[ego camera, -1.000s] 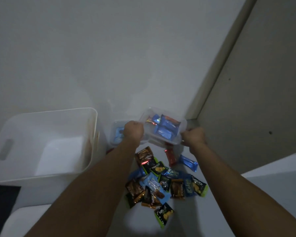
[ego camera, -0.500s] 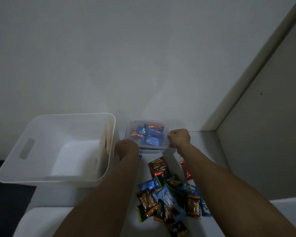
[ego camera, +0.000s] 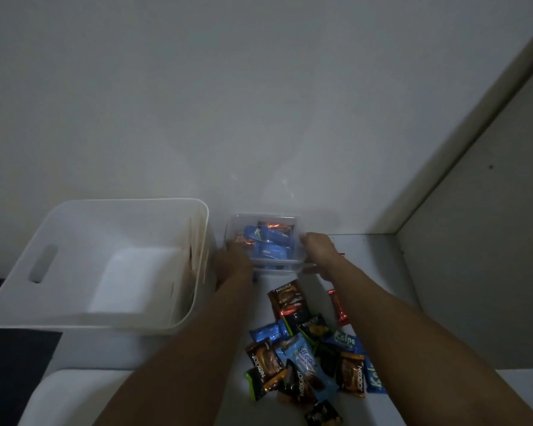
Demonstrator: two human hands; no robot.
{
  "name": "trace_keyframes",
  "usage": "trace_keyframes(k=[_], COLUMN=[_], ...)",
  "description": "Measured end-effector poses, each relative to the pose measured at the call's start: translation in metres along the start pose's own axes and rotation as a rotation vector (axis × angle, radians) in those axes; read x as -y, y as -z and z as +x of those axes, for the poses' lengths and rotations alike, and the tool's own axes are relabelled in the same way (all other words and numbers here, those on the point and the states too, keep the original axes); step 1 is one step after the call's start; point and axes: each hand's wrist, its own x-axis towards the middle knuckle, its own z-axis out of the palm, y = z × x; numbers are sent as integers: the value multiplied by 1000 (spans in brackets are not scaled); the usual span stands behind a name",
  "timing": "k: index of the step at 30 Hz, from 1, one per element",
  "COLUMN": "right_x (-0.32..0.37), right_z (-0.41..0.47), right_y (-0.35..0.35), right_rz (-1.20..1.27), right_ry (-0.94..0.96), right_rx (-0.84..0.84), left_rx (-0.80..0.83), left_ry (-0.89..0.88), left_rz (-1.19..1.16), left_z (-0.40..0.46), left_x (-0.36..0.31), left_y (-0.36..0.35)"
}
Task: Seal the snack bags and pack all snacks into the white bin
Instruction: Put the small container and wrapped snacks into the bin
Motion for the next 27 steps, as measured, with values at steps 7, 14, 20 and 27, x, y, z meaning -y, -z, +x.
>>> trace_keyframes(k=[7,14,20,27], right_x=[9,25,48,81], right_z=[-32,-76,-131,-177], right_y=[26,70,78,45], right_rz=[41,185,200,192], right_ry=[25,118,194,288], right_rx=[-50,-136,-171,-128], left_rx=[109,304,378,350], left_ry=[-6,49,-4,-64], left_rz=[-127,-427,-514,-554], left_z=[-17,-69,-84,-84], left_x=[-10,-40,-55,-70], left_y=[12,39,68,140])
